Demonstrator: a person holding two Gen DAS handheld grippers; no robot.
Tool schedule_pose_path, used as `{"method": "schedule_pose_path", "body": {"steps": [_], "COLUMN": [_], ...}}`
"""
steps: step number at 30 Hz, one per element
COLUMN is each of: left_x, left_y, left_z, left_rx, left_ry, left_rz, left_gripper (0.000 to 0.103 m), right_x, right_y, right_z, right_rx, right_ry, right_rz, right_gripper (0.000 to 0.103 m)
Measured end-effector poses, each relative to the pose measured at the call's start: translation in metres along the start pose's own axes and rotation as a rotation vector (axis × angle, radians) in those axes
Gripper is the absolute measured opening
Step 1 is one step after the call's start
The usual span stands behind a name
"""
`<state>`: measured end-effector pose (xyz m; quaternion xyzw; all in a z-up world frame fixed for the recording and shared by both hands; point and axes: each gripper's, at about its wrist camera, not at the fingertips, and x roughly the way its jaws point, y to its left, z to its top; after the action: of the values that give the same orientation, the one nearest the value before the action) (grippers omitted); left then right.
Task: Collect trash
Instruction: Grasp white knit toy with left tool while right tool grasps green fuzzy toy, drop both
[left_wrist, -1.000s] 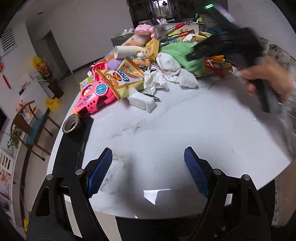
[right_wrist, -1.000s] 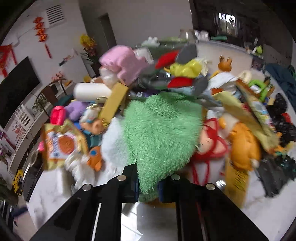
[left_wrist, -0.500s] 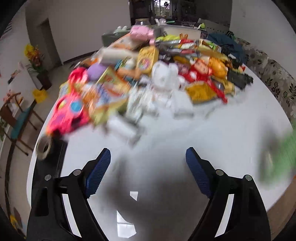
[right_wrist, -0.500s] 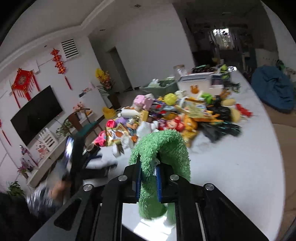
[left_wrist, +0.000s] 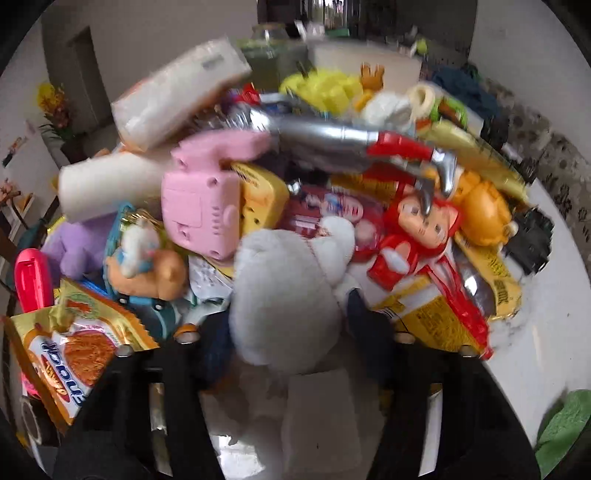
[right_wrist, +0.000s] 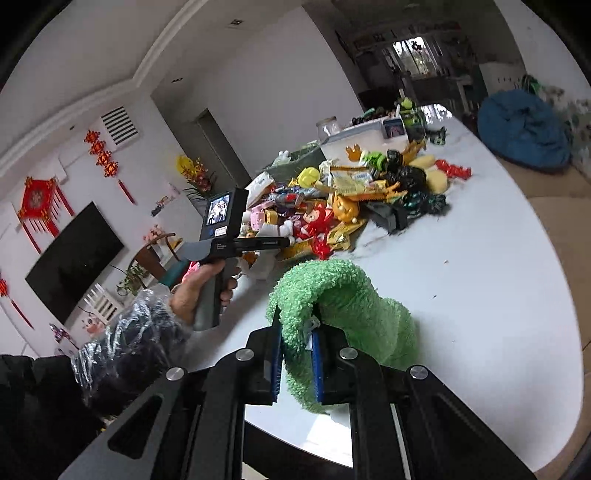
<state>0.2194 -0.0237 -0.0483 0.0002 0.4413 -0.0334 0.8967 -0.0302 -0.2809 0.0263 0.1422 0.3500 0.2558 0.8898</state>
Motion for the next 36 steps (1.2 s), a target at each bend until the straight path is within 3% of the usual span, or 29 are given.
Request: {"method": "schedule_pose_path", "body": {"steps": [4,7,9,14,20,23,27,29,30,31,32,35,36], "left_x": [-0.077,-0.172,-0.22,-0.281,-0.265,-0.232,-0.158,-0.11,-0.09,-0.071,-0.042,0.004,0.006], "left_y": [0.007,0.014,0.016,0.028,0.043,0.038,0.033,0.03,0.028,0.026,0.021,0.019,0.021], "left_z": [-0.015,-0.046,-0.074,-0.163,-0.261,-0.303,-0.345,-0.363,-0.37,-0.377,-0.388,-0.406,-0.407], "left_rx": [0.017,0.09,0.152,0.253,0.295,0.324,0.319,0.309,0.309,0.319,0.341,0.364,0.368], "left_ry": [-0.159,-0.309,-0.352,-0.354,-0.197,-0.082,0.117,0.261,0.303,0.339,0.426,0.579,0.592], "left_rz": [-0.081,-0.151,-0.176,-0.183,-0.149,-0.152,-0.187,-0.201,-0.182,-0.151,-0.144,-0.078,-0.062], "left_gripper": [0.04,0.04,0.04,0.041,0.041,0.042,0.043,0.053,0.064,0.084,0.089,0.089,0.089], "right_x": [-0.002,-0.012,-0.021,-0.04,-0.042,-0.021,0.034,0.067,0.086,0.112,0.135,0.178,0.177], "right_y": [0.015,0.035,0.054,0.092,0.12,0.121,0.11,0.099,0.093,0.084,0.075,0.057,0.056], "right_z": [-0.001,0.001,0.001,-0.017,-0.071,-0.103,-0.159,-0.183,-0.196,-0.212,-0.226,-0.254,-0.255], "right_rx": [-0.028,-0.057,-0.089,-0.167,-0.247,-0.248,-0.265,-0.272,-0.275,-0.283,-0.276,-0.277,-0.281], "right_ry": [-0.005,-0.019,-0.011,0.043,0.194,0.292,0.47,0.553,0.598,0.649,0.707,0.844,0.856], "right_rz": [0.034,0.104,0.174,0.261,0.278,0.26,0.216,0.185,0.162,0.117,0.084,-0.029,-0.044], "right_gripper": [0.013,0.013,0.013,0.014,0.014,0.014,0.018,0.024,0.03,0.051,0.073,0.062,0.058]}}
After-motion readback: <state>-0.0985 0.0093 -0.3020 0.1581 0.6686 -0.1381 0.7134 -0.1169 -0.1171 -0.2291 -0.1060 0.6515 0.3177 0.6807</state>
